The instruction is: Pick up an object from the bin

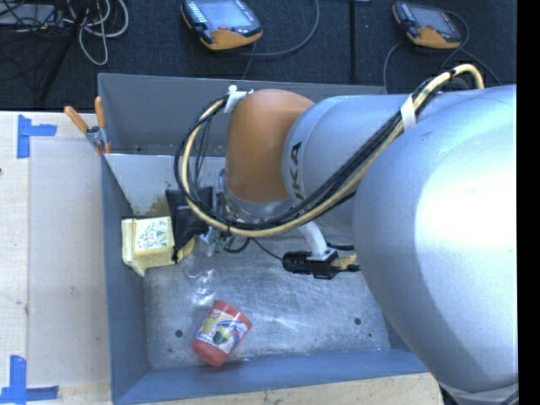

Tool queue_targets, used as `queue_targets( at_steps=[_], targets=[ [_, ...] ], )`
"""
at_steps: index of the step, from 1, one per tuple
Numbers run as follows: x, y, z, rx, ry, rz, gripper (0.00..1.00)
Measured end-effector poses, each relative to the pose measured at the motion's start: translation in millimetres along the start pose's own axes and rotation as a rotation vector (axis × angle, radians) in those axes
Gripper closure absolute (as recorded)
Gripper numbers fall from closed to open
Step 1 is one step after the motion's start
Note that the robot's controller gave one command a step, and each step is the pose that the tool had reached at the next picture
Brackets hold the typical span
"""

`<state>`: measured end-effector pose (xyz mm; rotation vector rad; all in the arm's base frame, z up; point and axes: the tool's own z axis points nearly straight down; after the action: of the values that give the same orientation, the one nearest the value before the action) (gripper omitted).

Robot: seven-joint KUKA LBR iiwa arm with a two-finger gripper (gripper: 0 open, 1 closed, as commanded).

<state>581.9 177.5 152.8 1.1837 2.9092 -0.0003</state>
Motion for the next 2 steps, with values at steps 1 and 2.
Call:
queue_targets(
  at_steps=[1, 2],
  targets=[
    [-4.6, -2.3, -14.1, 0.002, 0.002, 0.007, 1.00],
    [0.6, 23.6, -2.9, -0.001, -0.002, -0.124, 1.00]
  ],
)
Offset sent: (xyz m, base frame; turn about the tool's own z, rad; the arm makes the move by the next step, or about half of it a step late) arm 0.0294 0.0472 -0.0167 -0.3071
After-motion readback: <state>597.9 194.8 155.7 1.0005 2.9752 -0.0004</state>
